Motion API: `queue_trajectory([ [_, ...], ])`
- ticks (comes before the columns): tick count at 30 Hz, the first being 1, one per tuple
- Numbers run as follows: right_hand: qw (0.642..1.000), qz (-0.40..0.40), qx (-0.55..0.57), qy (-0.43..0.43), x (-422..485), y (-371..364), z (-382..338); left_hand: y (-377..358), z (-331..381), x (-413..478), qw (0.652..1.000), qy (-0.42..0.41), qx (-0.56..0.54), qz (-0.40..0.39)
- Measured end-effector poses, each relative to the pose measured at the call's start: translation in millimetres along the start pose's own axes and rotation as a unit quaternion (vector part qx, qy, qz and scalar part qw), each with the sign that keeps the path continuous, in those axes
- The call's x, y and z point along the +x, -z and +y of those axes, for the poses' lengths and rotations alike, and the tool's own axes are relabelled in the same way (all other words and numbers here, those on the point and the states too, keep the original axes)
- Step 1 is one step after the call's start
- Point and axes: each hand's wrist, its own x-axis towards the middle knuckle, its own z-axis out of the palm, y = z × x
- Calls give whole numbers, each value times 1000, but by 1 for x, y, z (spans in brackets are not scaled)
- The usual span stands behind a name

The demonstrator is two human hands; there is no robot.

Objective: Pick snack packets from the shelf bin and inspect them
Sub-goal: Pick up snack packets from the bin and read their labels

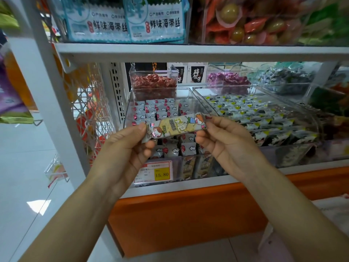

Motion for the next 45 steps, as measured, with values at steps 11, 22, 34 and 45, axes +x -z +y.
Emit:
queue_trajectory([
  [11,985,31,-137,100,0,3,-1,3,2,2,995,-52,72,-55],
  [22,962,9,-248,115,2,7,10,0,-3,-5,944,-149,289,-55],
  [34,901,61,-383,195,-1,2,7,-7,-6,-11,892,-185,409,-54],
  [45,896,-9,-395,203,-4,-3,7,-2,8,-2,890,-171,423,-11],
])
